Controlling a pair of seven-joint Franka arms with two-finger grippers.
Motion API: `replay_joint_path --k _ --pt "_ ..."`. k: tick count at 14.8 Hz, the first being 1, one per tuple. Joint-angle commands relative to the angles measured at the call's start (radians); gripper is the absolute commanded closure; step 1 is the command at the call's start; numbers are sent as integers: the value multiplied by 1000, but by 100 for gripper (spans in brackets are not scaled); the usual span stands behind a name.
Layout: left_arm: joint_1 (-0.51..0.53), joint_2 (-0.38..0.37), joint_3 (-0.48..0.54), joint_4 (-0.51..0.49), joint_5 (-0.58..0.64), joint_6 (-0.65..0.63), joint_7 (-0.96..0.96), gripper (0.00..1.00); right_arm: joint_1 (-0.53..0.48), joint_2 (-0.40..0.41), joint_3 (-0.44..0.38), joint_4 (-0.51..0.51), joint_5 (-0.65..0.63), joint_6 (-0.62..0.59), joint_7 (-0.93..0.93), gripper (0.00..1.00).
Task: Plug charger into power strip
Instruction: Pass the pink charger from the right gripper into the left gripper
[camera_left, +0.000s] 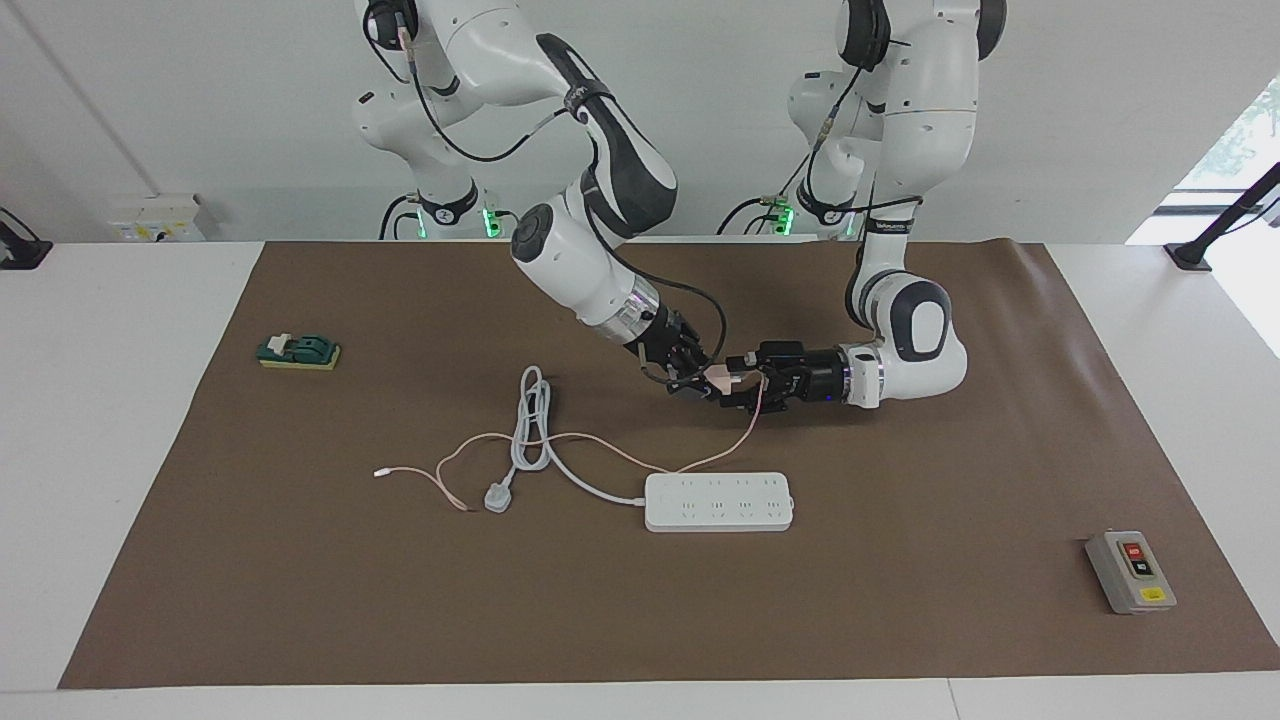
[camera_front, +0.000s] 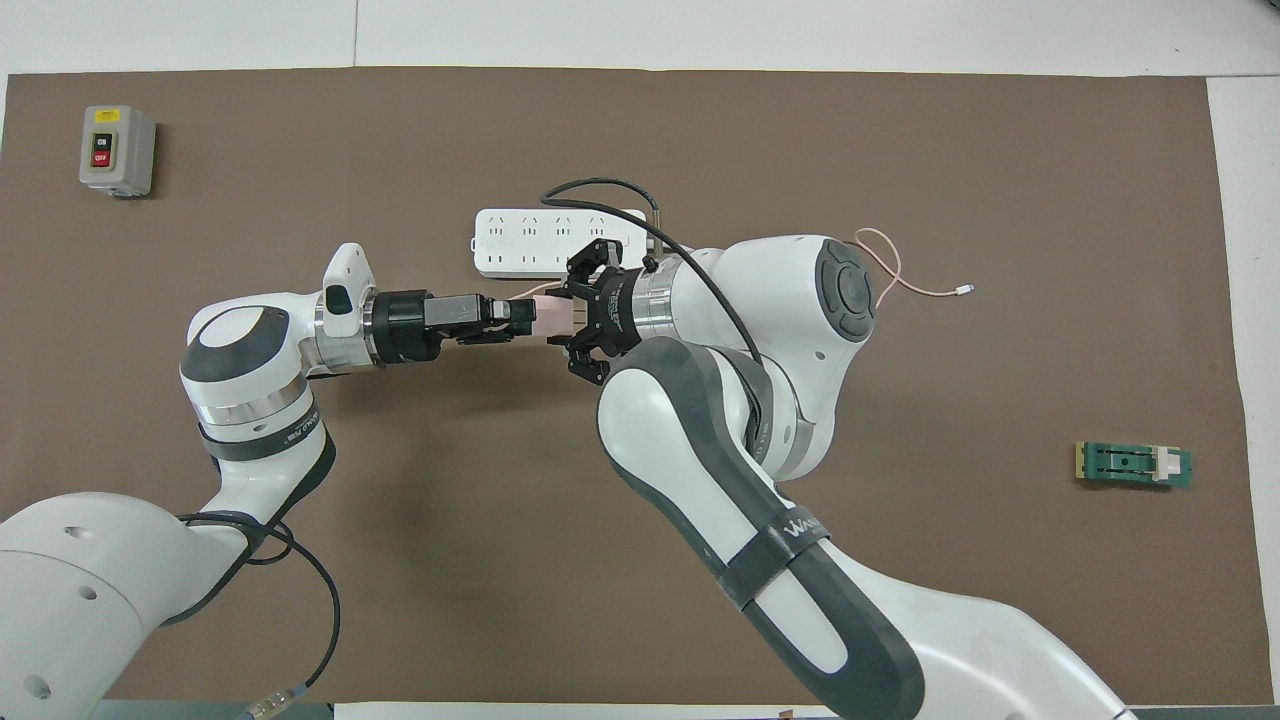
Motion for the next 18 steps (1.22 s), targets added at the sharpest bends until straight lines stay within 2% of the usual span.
replay_joint_path --k 1,3,4,6,7,15,16,17,18 --pt "-24 4 21 -7 -13 -17 23 7 5 1 -1 -2 22 22 15 100" --pt "-22 4 29 -7 -13 -19 24 40 7 1 -1 -5 22 33 15 100" --pt "-22 4 30 -7 -13 -20 27 51 5 9 -1 -4 21 33 15 100" --pt "-22 5 35 -7 -13 -23 49 96 7 11 -1 -3 22 34 15 100" --pt "-22 6 35 -7 -13 -22 59 100 7 11 -1 -3 22 36 13 100" --pt "-10 6 34 4 -7 22 73 100 5 11 -1 -3 21 36 13 100" --pt "-11 -1 35 4 4 39 69 100 4 11 -1 -3 21 34 13 70" --pt "-11 -11 35 4 11 49 64 100 1 12 -1 -3 21 34 12 17" --pt "-11 -14 35 4 13 52 63 100 -1 12 -1 -3 19 34 7 0"
